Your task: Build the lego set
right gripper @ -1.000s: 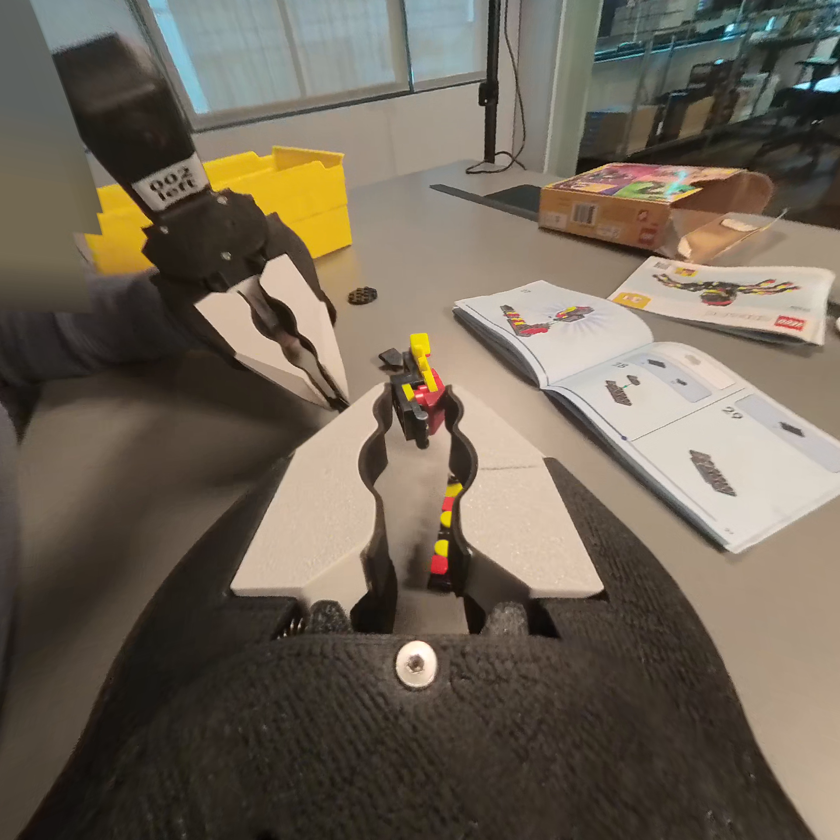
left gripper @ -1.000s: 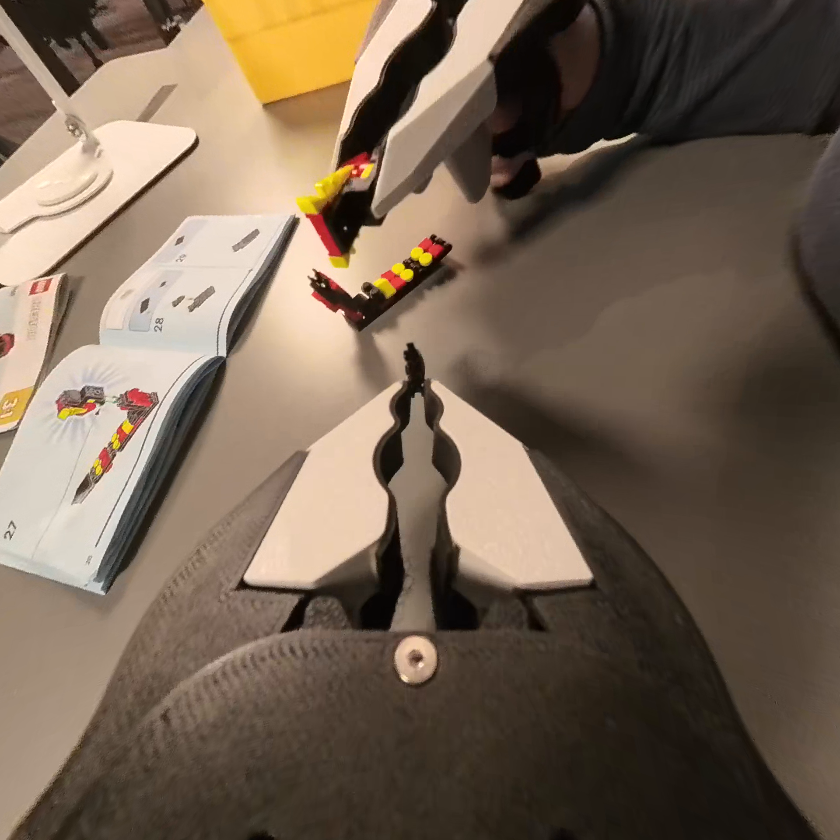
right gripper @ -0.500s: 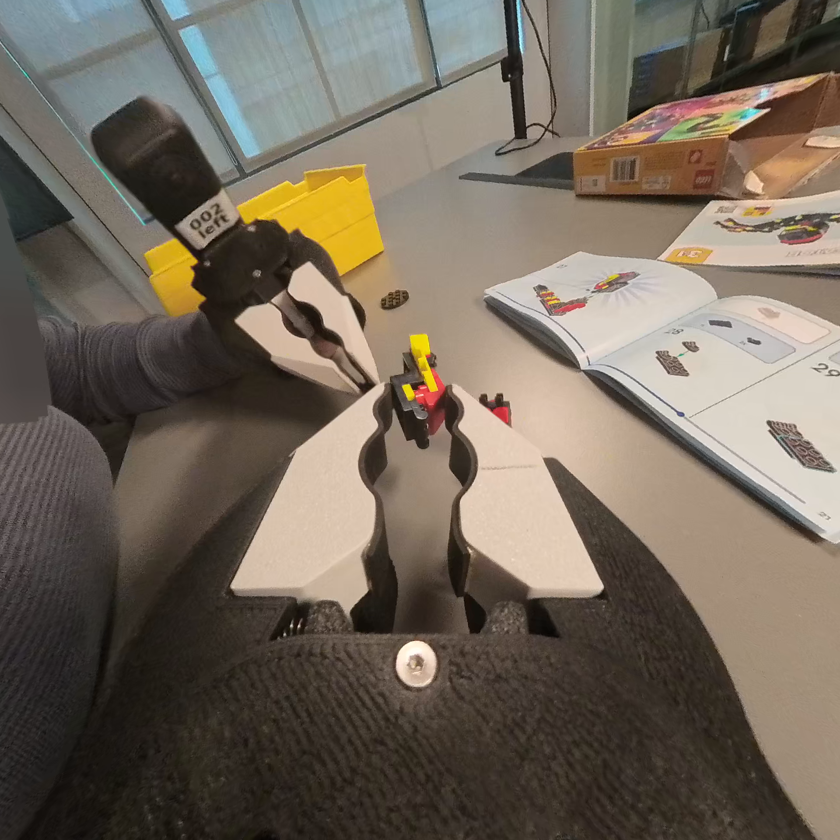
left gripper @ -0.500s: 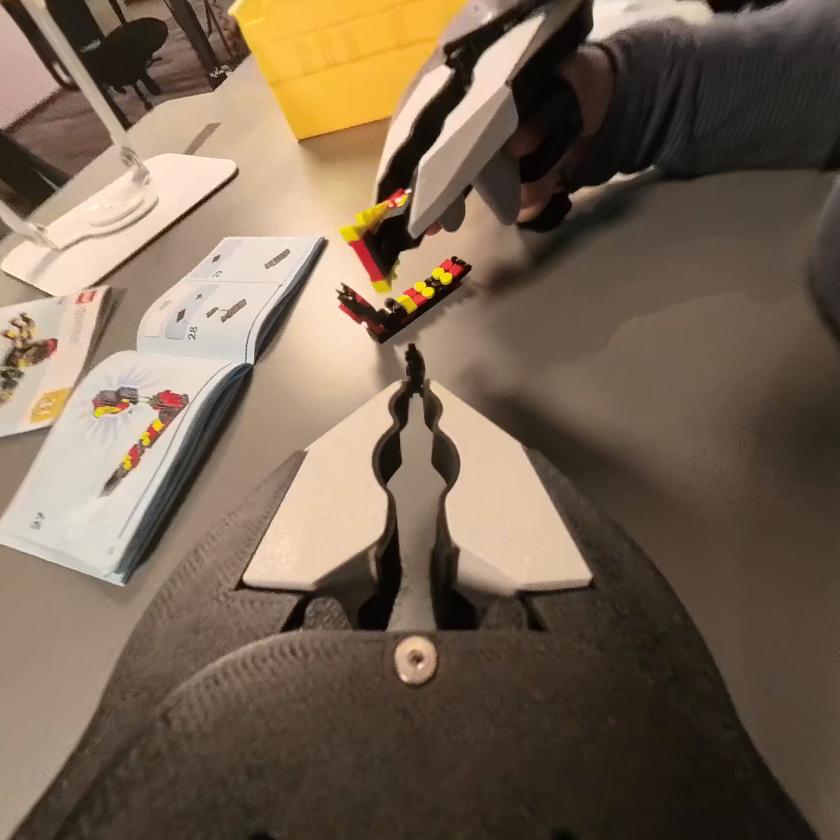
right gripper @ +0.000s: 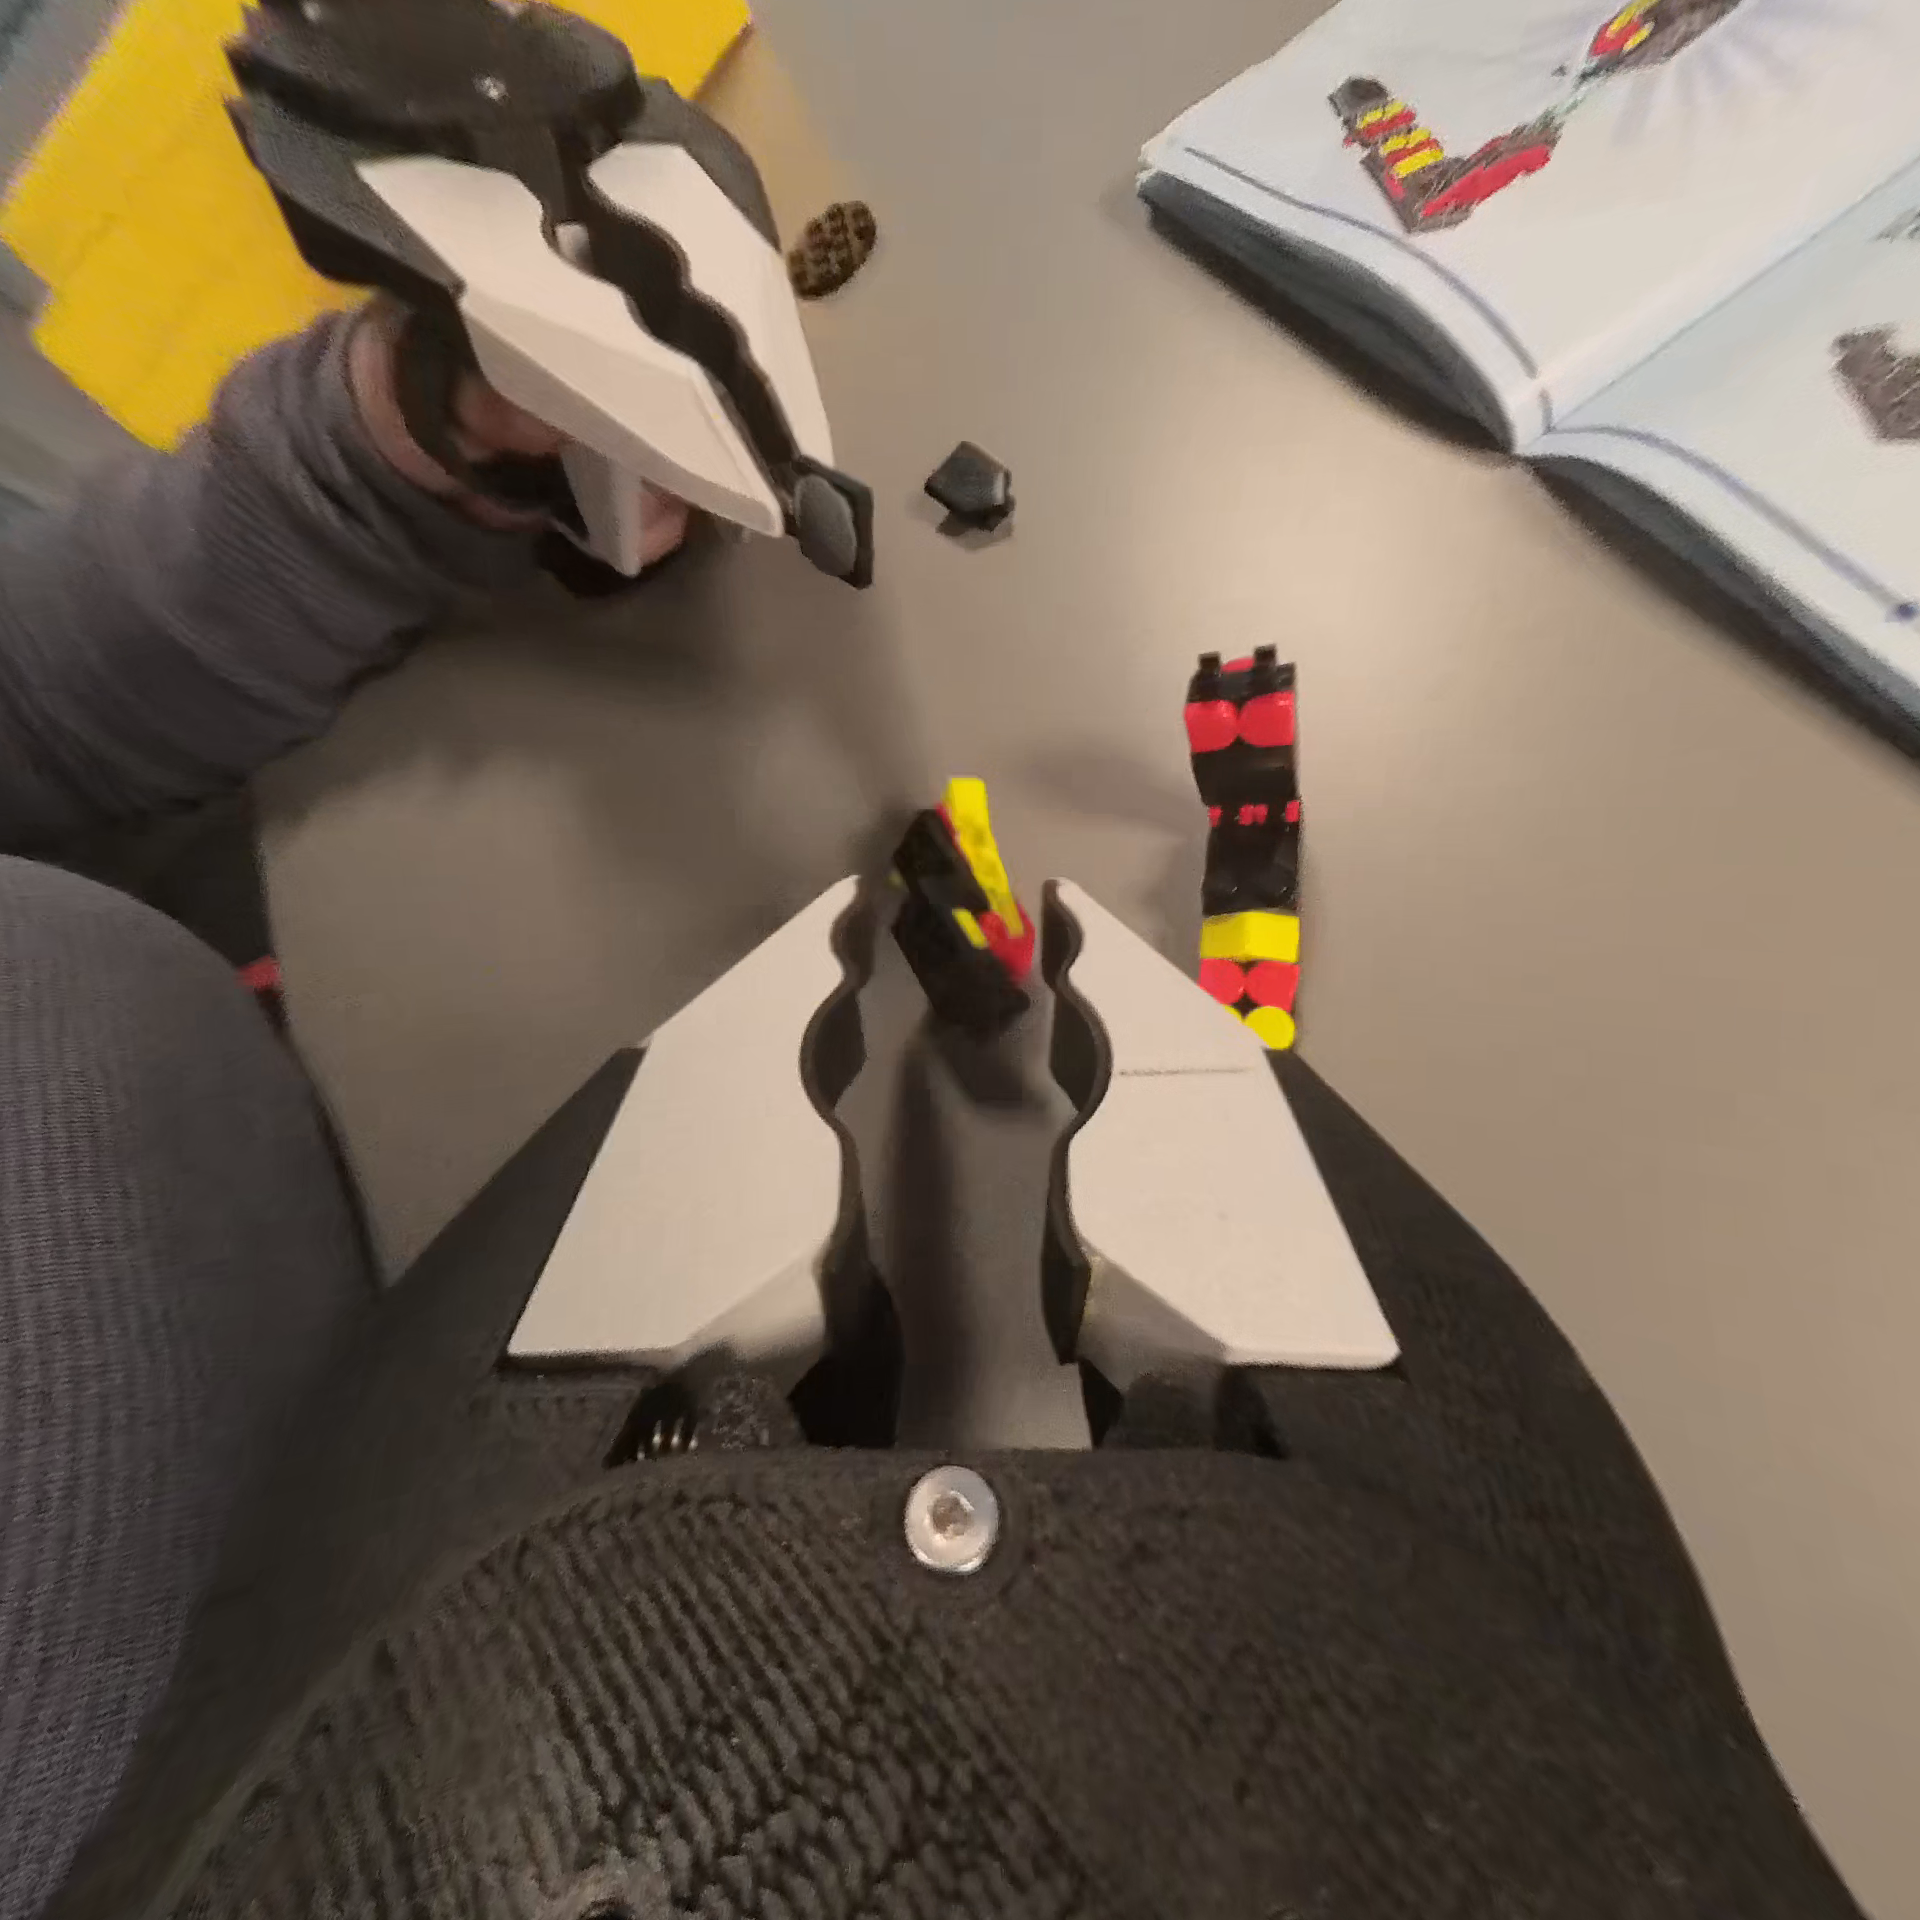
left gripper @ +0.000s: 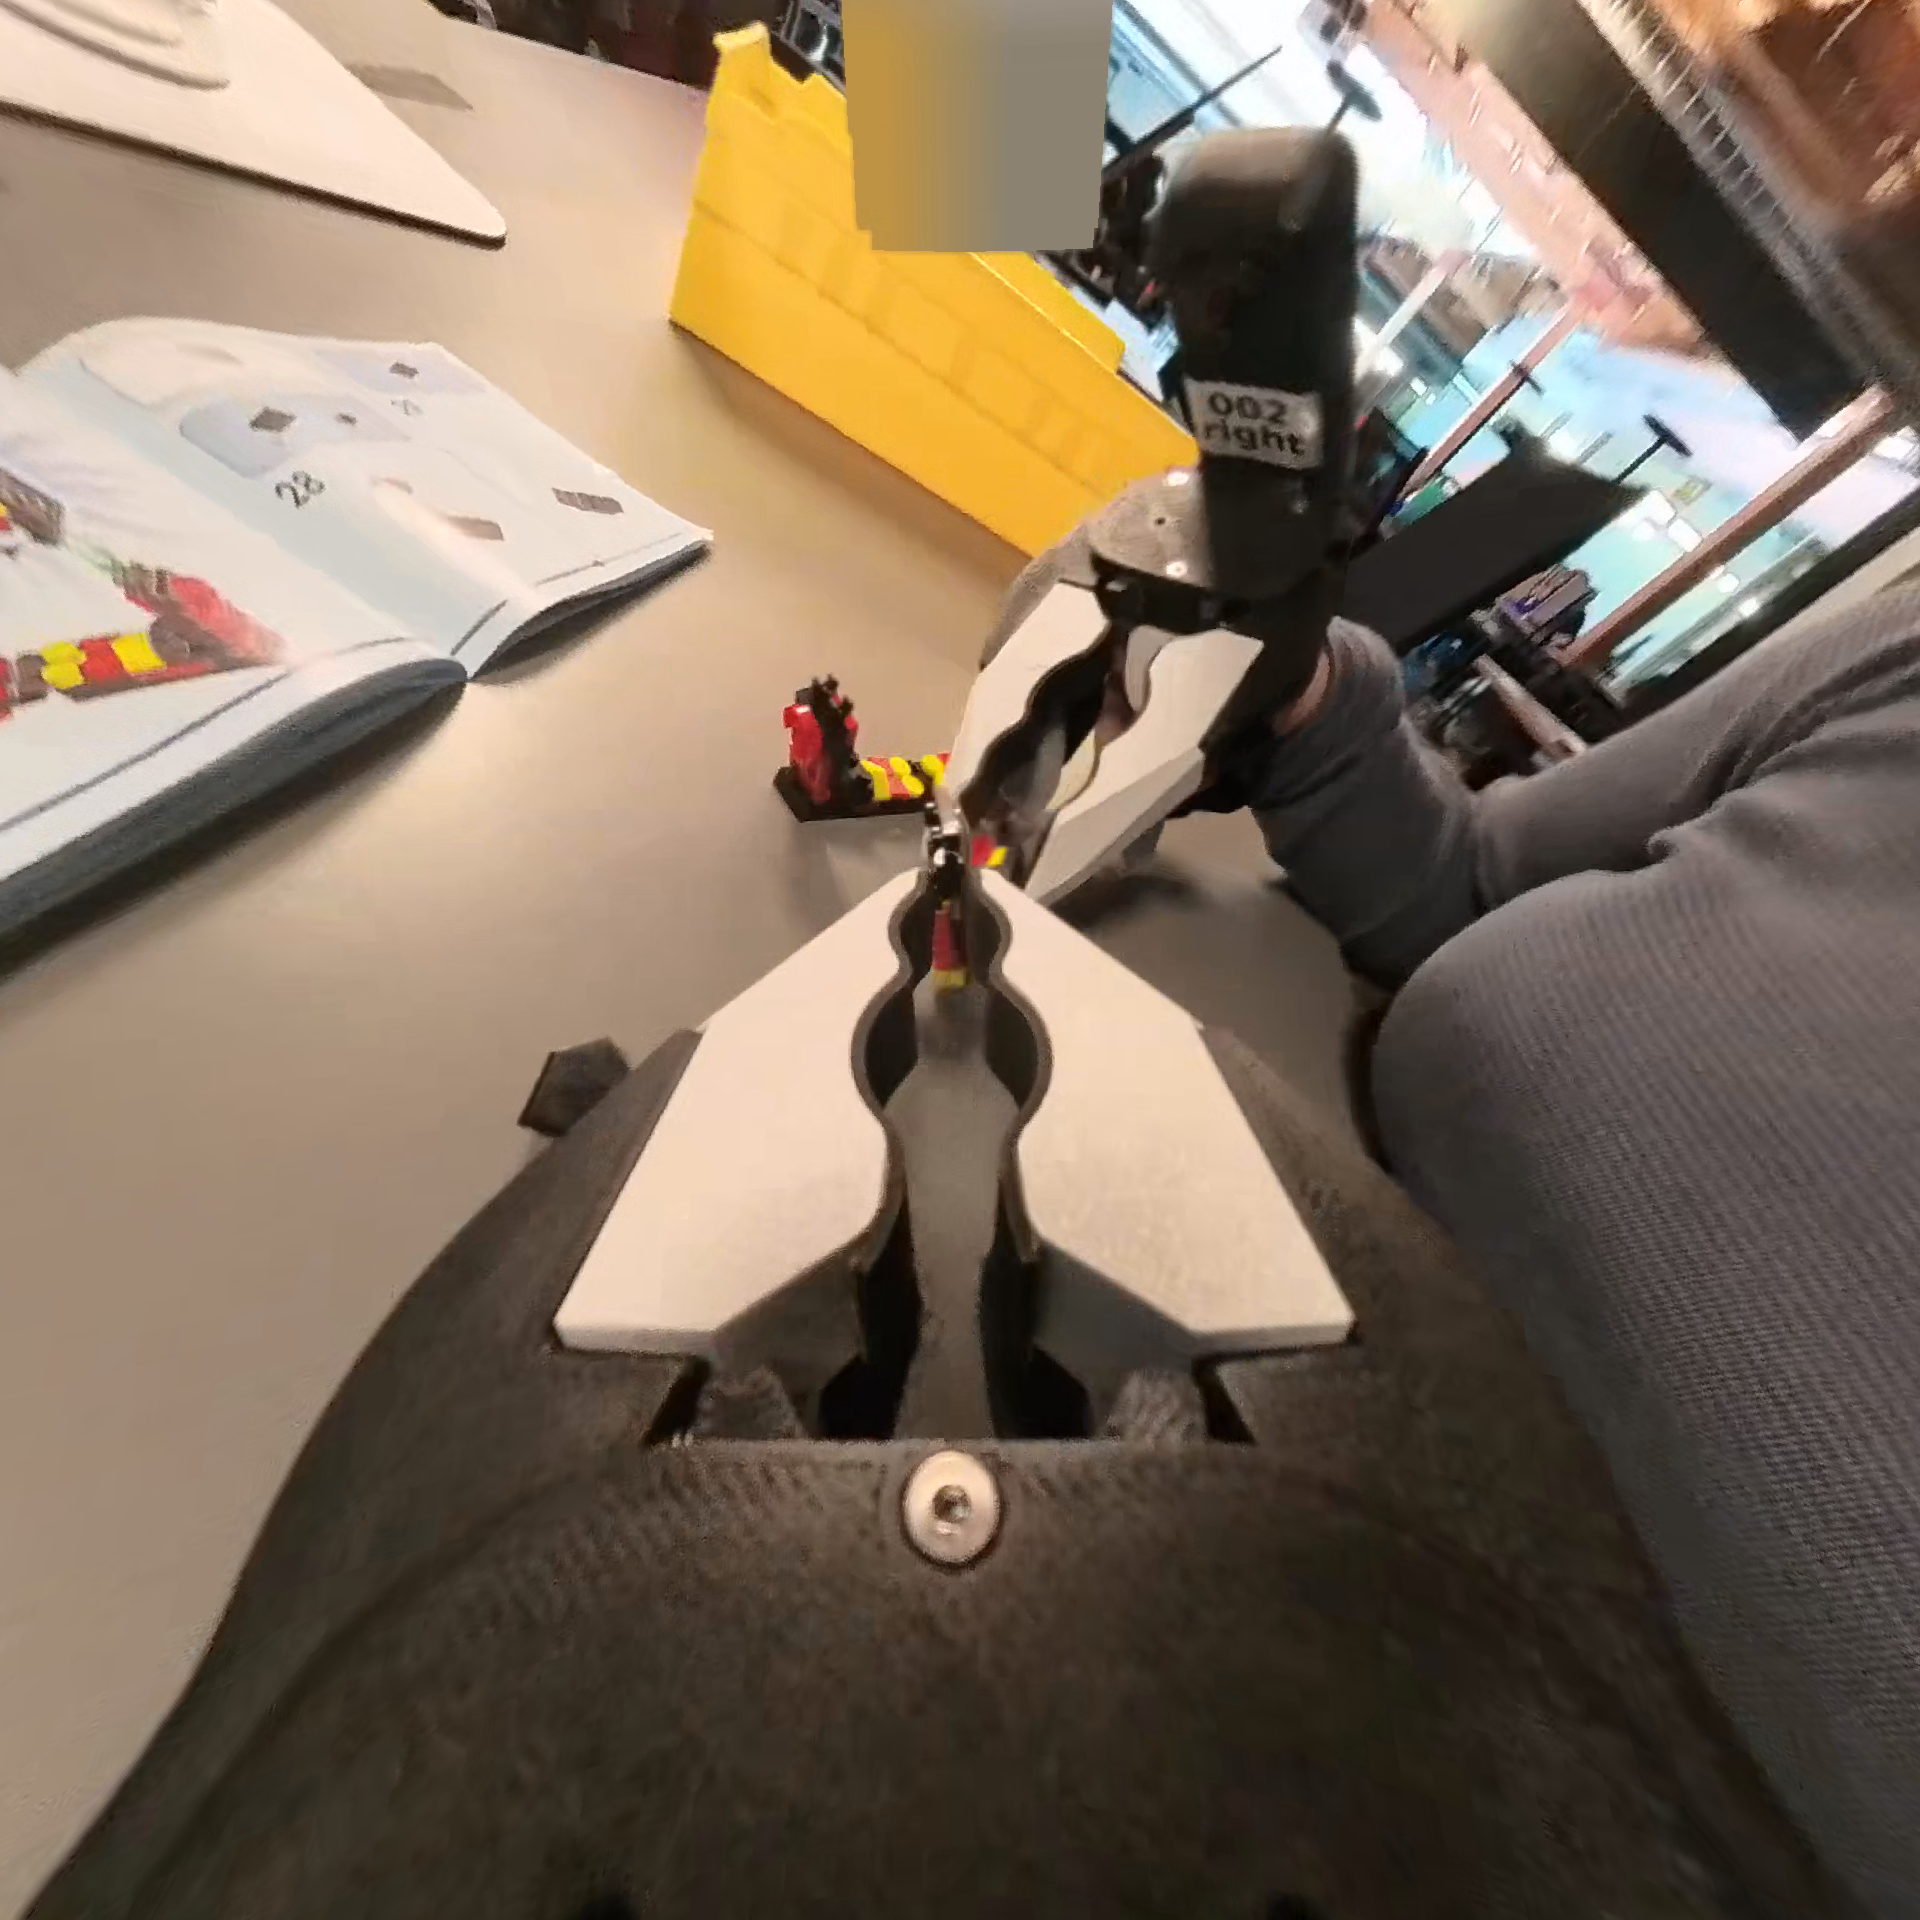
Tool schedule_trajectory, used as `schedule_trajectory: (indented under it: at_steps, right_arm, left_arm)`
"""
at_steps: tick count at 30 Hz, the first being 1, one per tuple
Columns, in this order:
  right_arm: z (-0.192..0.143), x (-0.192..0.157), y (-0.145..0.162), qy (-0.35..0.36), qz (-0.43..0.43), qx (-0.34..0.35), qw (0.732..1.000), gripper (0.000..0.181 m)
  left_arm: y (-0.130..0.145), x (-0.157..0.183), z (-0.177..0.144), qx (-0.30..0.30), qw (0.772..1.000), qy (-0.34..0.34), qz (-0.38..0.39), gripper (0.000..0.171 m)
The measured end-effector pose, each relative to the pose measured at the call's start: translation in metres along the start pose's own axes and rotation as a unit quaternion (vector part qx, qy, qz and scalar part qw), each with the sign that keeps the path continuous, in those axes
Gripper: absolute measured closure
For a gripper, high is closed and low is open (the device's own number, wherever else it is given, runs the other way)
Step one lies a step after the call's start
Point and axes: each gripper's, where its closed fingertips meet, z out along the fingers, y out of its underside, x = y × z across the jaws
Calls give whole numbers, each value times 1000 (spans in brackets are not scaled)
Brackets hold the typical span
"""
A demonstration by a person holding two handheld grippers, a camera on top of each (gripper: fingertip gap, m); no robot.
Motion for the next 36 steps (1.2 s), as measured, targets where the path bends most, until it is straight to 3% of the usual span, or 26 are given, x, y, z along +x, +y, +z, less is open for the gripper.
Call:
schedule_trajectory:
  at_steps: [3,5,8,11,13,16,20,24,30,33,36]
  right_arm:
    - [-3,6,-5,69,-71,-3,995,140]
    - [-8,7,-22,125,-156,31,979,138]
    - [-5,-13,-47,194,-358,88,909,152]
    - [13,-20,-45,250,-501,43,828,152]
    - [23,-16,-41,263,-537,13,802,151]
    - [30,-20,-42,250,-542,12,803,167]
    - [34,-18,-41,237,-541,-10,807,168]
    - [33,-19,-32,169,-505,-31,846,168]
    - [31,-25,-24,51,-457,-31,887,168]
    - [31,-26,-24,32,-449,-28,892,168]
    - [33,-22,-29,58,-472,-15,880,168]
  left_arm:
    - [1,-5,-1,1,999,7,-45,167]
    - [3,-8,-1,-2,997,8,-74,167]
    - [8,-8,2,-19,995,11,-96,167]
    - [14,-6,5,-35,994,13,-105,167]
    - [15,-5,6,-40,993,14,-107,168]
    - [18,-4,8,-47,993,16,-106,168]
    - [20,-6,7,-54,994,4,-91,168]
    - [27,-3,12,-91,995,-26,6,168]
    - [31,3,15,-109,991,-32,68,171]
    - [31,3,14,-107,992,-25,62,171]
    - [27,-1,13,-92,995,-35,25,171]
